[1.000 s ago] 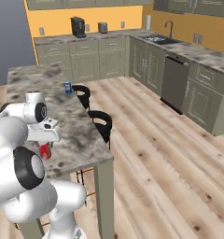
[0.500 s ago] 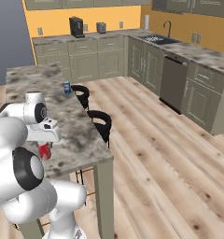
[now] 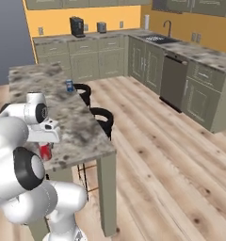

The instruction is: Four empty soda cans are scattered around the kitchen. Gather all the cans and cluster them next to the stove for recycling.

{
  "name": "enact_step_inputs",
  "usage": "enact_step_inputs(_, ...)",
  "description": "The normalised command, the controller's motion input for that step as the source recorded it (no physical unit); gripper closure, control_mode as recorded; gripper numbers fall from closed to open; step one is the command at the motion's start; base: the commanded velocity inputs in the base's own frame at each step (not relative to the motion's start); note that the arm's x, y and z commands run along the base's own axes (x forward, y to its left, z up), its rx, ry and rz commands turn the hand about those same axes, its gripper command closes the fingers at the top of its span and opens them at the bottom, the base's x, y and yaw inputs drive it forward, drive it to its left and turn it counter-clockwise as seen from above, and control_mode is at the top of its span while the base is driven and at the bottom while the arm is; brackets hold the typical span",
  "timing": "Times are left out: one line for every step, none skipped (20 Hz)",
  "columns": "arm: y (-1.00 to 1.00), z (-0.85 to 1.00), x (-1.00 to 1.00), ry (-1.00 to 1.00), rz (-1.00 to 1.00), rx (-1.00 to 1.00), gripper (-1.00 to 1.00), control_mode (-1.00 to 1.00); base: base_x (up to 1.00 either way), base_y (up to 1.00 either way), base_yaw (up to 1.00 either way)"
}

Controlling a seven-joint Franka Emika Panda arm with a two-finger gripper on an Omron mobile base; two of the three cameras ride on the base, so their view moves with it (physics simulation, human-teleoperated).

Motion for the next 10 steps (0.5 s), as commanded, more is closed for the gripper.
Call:
enact_step_inputs(0.00,0.00,0.00,0.00,0.00,0.00,1.00,1.00,-0.75,0.06,0.00)
enact_step_inputs(0.00,0.00,0.00,0.00,0.00,0.00,1.00,1.00,-0.75,0.02,0.00)
enact_step_inputs(0.00,0.00,0.00,0.00,0.00,0.00,1.00,1.00,-0.75,0.10,0.00)
enact_step_inputs(0.00,0.00,0.00,0.00,0.00,0.00,1.00,1.00,-0.60,0.40,0.04)
enact_step_inputs(0.00,0.00,0.00,0.00,0.00,0.00,1.00,1.00,-0.45,0.55,0.14)
enact_step_inputs(0.00,0.00,0.00,0.00,0.00,0.00,1.00,1.00,-0.33,0.58,0.18)
enact_step_inputs(0.00,0.00,0.00,0.00,0.00,0.00,1.00,1.00,-0.27,0.56,0.25)
enact_step_inputs(0.00,0.00,0.00,0.00,0.00,0.00,1.00,1.00,-0.22,0.52,0.31)
enact_step_inputs(0.00,0.00,0.00,0.00,0.00,0.00,1.00,1.00,-0.20,0.49,0.36)
enact_step_inputs(0.00,0.00,0.00,0.00,0.00,0.00,1.00,1.00,-0.17,0.45,0.43)
